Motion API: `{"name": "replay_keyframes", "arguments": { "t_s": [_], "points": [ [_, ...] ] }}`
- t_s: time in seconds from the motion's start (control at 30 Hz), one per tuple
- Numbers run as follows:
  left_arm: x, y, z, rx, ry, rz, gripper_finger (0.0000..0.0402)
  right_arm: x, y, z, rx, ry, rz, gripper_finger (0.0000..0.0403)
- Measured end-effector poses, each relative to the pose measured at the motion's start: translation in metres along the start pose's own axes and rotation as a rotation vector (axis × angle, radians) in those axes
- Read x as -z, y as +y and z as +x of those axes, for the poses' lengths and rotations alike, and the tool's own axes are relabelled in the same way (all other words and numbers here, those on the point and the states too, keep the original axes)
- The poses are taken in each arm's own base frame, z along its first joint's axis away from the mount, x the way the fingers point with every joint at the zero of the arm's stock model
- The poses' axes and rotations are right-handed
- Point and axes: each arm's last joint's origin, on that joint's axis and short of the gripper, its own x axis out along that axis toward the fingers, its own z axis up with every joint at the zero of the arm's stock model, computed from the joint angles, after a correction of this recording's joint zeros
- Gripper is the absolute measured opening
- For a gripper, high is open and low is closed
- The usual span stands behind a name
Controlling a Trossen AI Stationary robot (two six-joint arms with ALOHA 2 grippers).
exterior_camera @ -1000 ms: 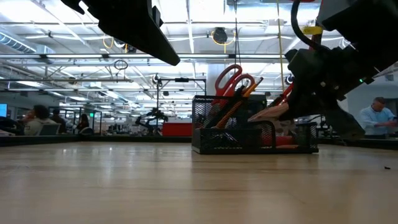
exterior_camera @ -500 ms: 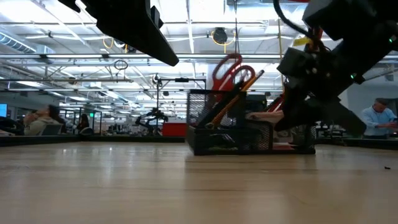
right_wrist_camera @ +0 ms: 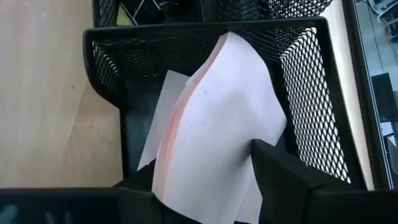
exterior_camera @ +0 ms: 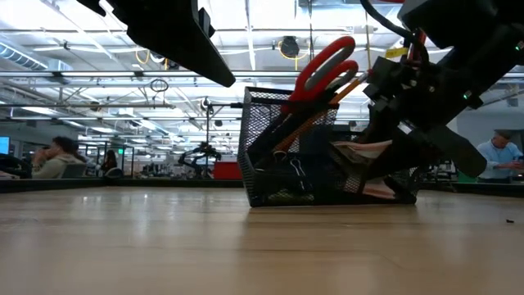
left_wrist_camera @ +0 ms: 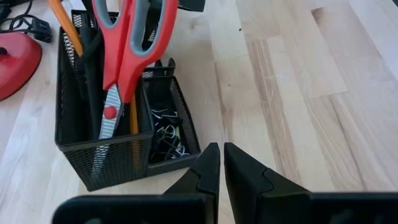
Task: Pick and place office supplies into organizer
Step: Put the sticky notes into the desk organizer
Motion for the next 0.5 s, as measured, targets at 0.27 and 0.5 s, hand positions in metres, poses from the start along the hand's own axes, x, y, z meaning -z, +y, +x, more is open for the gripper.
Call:
{"name": "replay_keyframes", "arguments": {
  "t_s": [0.27, 0.5],
  "points": [
    [0.0, 0.0, 0.0, 0.0, 0.0, 0.0, 0.0031, -0.01, -0.003, -0.002, 0.007, -0.022, -0.017, 0.0156],
    [-0.001, 0.0, 0.0, 0.0, -0.007, -0.003, 0.0031, -0.017, -0.009, -0.002, 0.003, -0.007, 0.005, 0.014]
  ]
}}
